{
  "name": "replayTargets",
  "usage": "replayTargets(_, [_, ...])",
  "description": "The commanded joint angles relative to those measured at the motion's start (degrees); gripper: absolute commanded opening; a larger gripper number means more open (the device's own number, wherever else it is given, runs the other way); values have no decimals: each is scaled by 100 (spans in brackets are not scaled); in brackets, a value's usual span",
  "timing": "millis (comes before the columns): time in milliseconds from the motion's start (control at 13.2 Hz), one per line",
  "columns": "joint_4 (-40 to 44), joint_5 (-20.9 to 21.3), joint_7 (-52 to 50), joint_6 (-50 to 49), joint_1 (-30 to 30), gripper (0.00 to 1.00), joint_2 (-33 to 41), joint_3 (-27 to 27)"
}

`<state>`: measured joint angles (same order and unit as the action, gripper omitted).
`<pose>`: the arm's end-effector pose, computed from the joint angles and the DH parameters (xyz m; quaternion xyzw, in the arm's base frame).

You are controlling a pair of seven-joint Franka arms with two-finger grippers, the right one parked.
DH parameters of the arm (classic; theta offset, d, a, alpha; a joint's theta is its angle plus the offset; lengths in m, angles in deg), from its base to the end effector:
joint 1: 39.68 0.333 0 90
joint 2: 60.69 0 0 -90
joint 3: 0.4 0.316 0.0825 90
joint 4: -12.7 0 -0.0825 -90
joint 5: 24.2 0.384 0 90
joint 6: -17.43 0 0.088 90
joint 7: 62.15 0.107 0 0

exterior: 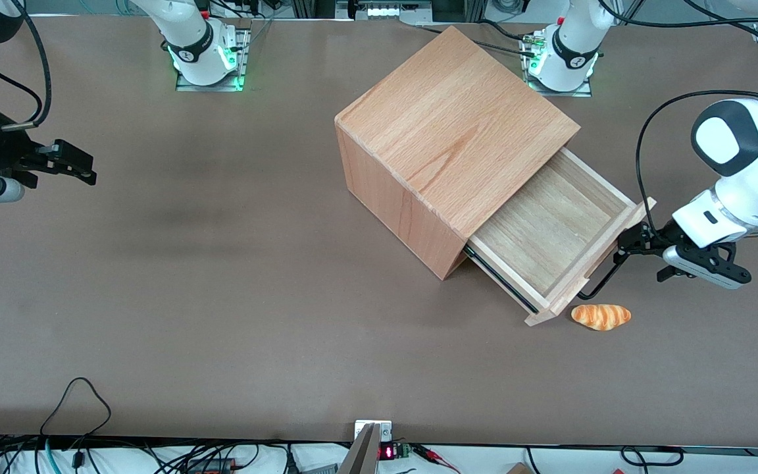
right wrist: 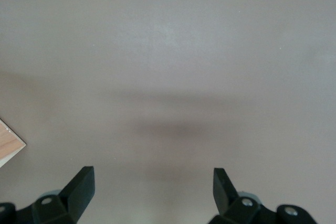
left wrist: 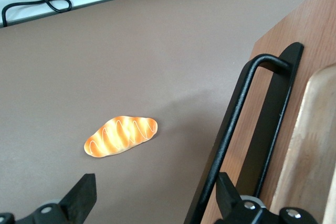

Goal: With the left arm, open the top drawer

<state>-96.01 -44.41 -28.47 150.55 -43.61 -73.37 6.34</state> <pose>0.6287 0.0209 0.4084 0.9733 -0.1615 0.1372 0.0888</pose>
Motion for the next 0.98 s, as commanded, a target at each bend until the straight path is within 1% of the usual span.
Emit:
replayTargets(0, [279, -88, -2, 39, 15, 100, 28, 108])
replayTargets(302, [499, -149, -572, -101, 15, 100, 187, 108])
replayTargets(453, [604, -115, -784, -259, 15, 100, 240, 108])
replayTargets(604, [605, -79, -916, -653, 15, 100, 449, 108])
replayTargets(755, [587, -71, -1073, -1293, 33, 100, 748, 126])
replayTargets(830, [587, 112, -1240, -1584, 102, 100, 897, 126])
replayTargets(906, [596, 549, -1459, -1770, 121, 100, 1056, 117])
